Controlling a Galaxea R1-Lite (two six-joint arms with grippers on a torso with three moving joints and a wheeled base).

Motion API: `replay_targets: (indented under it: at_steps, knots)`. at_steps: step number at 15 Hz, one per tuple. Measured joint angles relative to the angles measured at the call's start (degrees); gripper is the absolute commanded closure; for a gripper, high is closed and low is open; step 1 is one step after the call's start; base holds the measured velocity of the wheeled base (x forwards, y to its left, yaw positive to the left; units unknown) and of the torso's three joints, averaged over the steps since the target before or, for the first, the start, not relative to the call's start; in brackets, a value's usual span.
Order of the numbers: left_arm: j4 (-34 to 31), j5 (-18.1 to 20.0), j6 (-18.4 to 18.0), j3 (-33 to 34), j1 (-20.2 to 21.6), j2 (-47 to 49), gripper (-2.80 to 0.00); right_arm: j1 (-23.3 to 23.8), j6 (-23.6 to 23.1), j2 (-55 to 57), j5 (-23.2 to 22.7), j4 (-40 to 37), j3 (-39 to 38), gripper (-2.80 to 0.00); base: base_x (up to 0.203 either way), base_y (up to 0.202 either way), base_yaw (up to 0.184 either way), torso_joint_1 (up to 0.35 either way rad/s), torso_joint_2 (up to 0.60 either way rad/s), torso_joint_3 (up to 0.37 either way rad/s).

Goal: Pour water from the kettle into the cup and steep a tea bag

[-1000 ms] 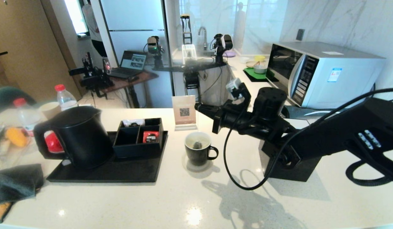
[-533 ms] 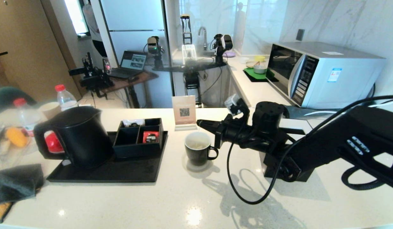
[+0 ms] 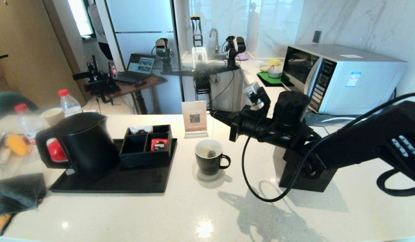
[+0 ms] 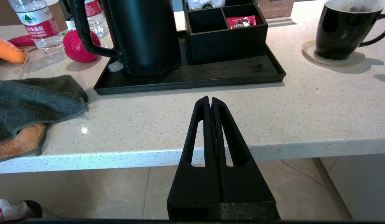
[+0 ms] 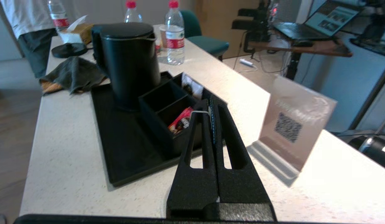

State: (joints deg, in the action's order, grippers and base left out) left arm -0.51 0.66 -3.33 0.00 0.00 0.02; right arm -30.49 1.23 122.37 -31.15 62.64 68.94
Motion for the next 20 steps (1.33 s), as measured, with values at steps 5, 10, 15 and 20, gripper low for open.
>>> replay_targets:
  at_steps: [5,10,15,20]
  knots:
    - [0.0,0.0,0.0,0.0,0.0,0.0,0.0,2.6,0.0,-2.2,0.1,-0.3,-0.2,0.0,0.0,0.0,0.0,0.0,0.0,0.0]
    - [0.0,0.0,0.0,0.0,0.0,0.0,0.0,2.8,0.0,-2.8,0.1,-0.4,-0.1,0.0,0.0,0.0,0.0,0.0,0.0,0.0]
    - [0.0,0.0,0.0,0.0,0.0,0.0,0.0,3.3,-0.1,-3.5,0.2,-0.6,-0.3,0.0,0.0,0.0,0.0,0.0,0.0,0.0]
    - [0.0,0.0,0.0,0.0,0.0,0.0,0.0,3.4,-0.2,-3.9,0.2,-0.1,-2.0,0.0,0.0,0.0,0.0,0.0,0.0,0.0]
